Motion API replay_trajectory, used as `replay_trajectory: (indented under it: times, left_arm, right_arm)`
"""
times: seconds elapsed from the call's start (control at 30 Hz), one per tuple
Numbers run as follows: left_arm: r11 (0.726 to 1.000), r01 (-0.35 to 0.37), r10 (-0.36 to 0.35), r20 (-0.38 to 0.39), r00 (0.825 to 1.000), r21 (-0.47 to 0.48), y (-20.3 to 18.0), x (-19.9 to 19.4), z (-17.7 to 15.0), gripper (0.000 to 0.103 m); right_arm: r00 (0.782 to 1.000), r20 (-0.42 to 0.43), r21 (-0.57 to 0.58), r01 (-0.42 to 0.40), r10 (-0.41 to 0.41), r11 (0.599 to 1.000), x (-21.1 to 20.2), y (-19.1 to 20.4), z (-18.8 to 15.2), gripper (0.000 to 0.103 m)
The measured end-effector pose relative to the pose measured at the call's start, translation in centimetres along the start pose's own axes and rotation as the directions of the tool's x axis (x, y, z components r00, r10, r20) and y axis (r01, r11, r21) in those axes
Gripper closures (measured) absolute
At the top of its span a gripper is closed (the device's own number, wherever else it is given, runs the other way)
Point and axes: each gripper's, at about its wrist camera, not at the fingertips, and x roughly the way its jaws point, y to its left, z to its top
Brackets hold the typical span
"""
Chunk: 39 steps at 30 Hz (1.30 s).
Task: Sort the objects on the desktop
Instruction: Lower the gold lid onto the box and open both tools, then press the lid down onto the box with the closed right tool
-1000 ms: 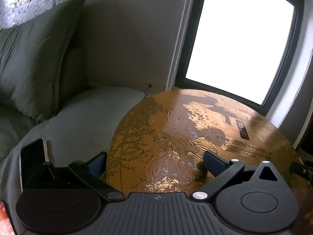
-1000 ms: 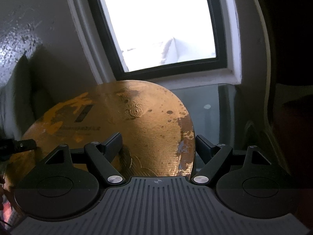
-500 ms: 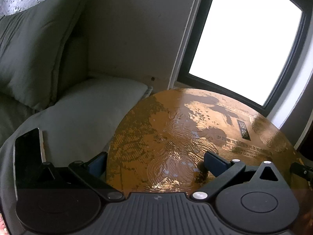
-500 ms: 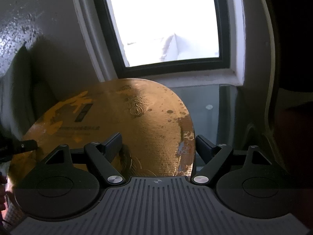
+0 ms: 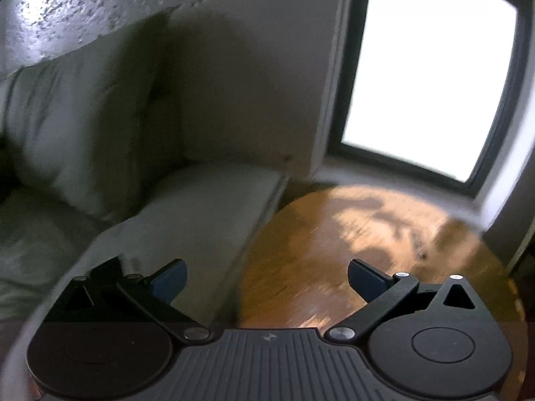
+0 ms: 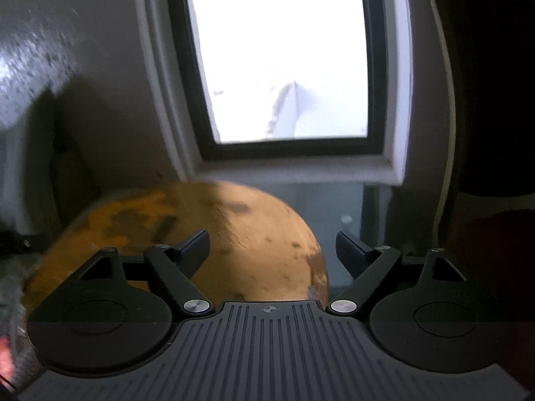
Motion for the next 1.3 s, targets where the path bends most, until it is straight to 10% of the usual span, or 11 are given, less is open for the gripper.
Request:
replay_trajectory:
  times: [1.03, 1.3]
  left_arm:
    - [0.986, -0.111, 0.130, -0.160, 0.979, 0.126, 1.2, -5.0, -5.4, 0.001]
    - [0.987, -0.137, 0.151, -0.192, 0.970, 0.085, 2.0, -3.5, -4.5, 0.001]
  right_arm:
    - [0.986, -0.160, -0.019, -0.056, 0.052, 0.998, -10.8, 2.9, -3.4, 0.013]
    - [0.974, -0.208, -0.013, -0.092, 0.087, 0.996, -10.5, 2.7, -3.6, 0.040]
